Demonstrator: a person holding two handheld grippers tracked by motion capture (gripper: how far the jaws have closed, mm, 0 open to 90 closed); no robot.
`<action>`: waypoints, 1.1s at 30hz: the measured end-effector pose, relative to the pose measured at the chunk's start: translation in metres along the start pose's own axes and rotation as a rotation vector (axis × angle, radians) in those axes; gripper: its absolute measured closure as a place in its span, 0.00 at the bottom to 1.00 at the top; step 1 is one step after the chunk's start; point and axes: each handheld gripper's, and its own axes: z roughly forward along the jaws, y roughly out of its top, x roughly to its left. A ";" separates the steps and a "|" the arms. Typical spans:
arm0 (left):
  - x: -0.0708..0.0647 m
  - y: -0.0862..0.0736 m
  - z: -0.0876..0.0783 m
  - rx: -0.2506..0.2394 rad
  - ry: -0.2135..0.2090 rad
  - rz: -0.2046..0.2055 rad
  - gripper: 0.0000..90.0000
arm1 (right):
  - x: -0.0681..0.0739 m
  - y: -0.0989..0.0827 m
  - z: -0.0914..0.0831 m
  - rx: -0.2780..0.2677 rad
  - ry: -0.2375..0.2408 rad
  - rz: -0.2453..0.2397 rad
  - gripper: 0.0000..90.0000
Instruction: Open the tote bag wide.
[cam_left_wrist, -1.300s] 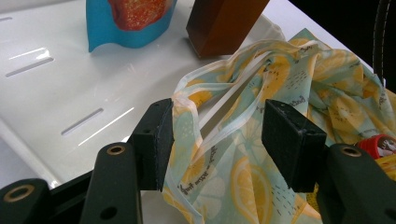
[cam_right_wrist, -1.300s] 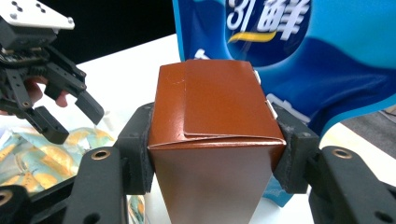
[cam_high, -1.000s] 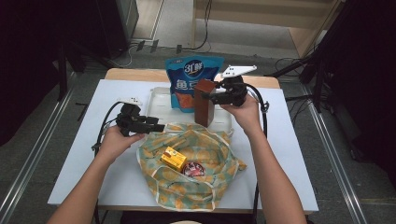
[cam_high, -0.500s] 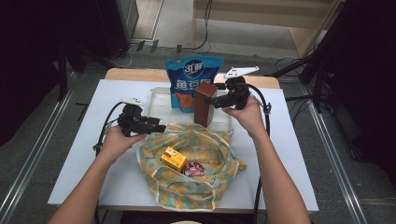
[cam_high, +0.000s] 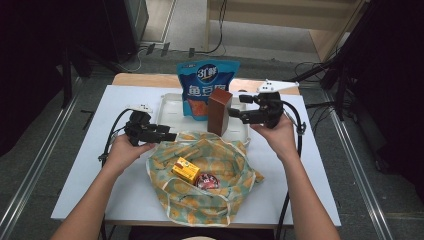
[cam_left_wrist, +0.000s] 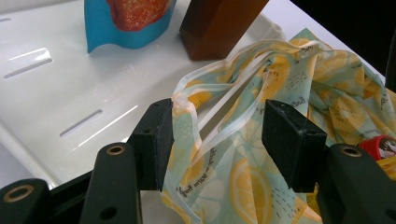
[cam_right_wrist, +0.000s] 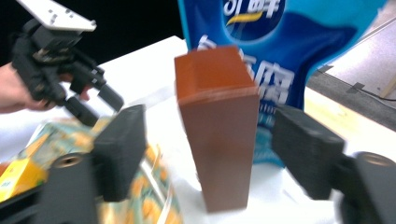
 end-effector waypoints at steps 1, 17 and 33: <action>0.000 0.000 0.000 -0.001 -0.001 0.000 0.49 | 0.001 -0.005 -0.003 0.002 -0.006 0.004 0.42; 0.000 0.000 0.000 0.000 0.000 0.000 0.50 | 0.028 -0.041 0.042 0.059 0.020 0.021 1.00; 0.000 -0.001 0.002 0.010 0.002 -0.001 0.50 | 0.008 -0.047 0.051 0.072 -0.031 0.085 1.00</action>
